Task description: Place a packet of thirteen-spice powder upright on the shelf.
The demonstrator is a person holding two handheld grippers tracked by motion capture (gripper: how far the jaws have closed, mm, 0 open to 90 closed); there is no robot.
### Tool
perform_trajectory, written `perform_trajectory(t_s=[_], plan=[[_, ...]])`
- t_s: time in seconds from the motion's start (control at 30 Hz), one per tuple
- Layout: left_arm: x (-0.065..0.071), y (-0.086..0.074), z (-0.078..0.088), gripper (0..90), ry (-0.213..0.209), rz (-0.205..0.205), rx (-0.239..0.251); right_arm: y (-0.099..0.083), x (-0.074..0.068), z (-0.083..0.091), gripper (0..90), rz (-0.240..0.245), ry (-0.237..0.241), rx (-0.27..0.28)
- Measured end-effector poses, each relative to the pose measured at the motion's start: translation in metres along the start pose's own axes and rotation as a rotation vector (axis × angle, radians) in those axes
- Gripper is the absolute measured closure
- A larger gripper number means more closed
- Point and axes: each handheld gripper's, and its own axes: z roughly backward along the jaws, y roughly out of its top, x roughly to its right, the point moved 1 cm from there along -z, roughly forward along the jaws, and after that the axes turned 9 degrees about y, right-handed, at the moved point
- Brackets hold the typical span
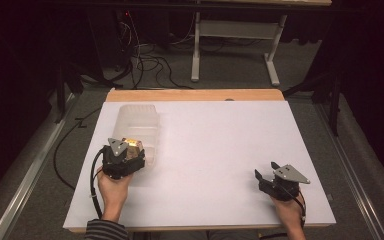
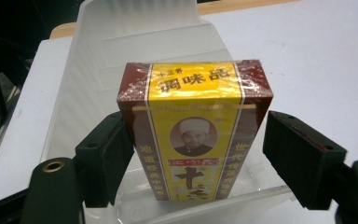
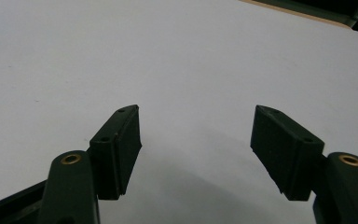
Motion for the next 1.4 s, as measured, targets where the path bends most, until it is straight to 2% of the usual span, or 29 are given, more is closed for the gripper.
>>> perform_trajectory(t_s=[0.27,0.63,0.97,1.4], plan=[[0.000,0.003,0.005,23.4,0.006,-0.009,0.016,0.000,0.000,0.000,33.6,0.000,0.000,0.000],[-0.001,0.012,0.016,23.5,0.019,-0.012,0.069,0.000,0.000,0.000,33.6,0.002,0.000,0.002],[0.004,0.020,0.026,24.1,-0.007,-0.021,0.109,0.000,0.000,0.000,33.6,0.003,0.000,0.002],[0.020,0.030,0.036,24.9,-0.053,-0.046,0.144,0.000,0.000,0.000,33.6,-0.001,0.002,0.001]])
